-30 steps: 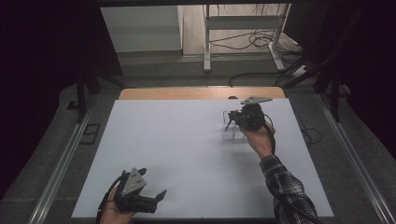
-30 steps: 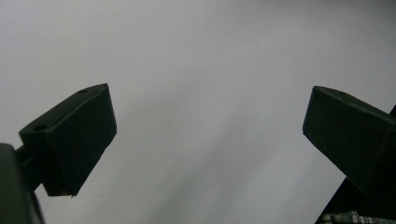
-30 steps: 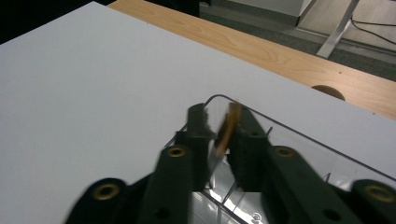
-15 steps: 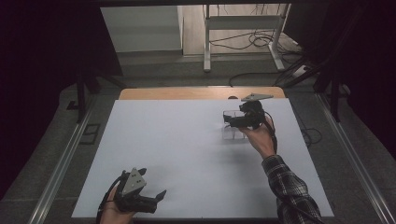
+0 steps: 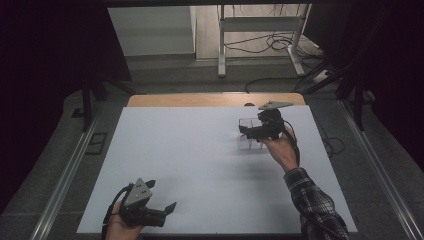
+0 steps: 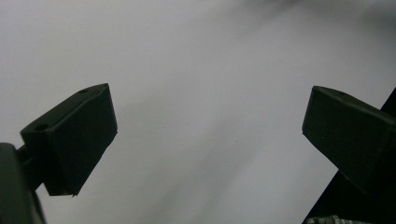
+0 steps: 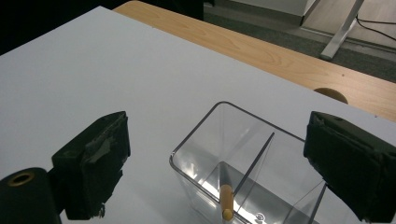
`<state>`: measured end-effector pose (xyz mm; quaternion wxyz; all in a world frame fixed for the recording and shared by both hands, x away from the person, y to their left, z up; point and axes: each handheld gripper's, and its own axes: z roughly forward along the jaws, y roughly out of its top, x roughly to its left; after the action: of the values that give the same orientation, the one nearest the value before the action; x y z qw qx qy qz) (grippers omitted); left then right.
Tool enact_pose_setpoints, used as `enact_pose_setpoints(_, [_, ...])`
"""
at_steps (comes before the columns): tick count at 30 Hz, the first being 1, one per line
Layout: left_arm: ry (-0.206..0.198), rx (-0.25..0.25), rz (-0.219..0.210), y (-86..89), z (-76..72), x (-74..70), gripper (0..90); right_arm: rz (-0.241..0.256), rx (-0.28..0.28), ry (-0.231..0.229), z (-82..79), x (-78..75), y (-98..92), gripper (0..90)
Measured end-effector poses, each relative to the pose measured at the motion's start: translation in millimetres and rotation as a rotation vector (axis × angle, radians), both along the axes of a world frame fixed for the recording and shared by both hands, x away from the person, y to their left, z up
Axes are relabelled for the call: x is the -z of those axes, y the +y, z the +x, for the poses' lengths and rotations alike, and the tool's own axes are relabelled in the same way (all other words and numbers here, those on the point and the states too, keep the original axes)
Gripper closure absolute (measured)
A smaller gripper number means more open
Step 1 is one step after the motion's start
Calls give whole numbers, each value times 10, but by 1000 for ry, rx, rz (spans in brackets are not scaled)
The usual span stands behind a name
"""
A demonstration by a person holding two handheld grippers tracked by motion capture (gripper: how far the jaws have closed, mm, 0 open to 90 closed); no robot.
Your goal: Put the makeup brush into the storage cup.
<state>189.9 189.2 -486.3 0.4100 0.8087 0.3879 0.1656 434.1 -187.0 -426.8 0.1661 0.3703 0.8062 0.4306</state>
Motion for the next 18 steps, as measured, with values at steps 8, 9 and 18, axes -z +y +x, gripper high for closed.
enact_pose_setpoints(8, [4,-13,2,48,14,3,35,-15,-14,-4,-64,-27,14,63])
enact_pose_setpoints(9, [7,-15,1,58,17,3,35,-17,-18,-7,-70,-36,13,62])
enact_pose_setpoints(18, [24,-47,-14,203,48,10,39,-40,-43,-16,-153,-104,47,48])
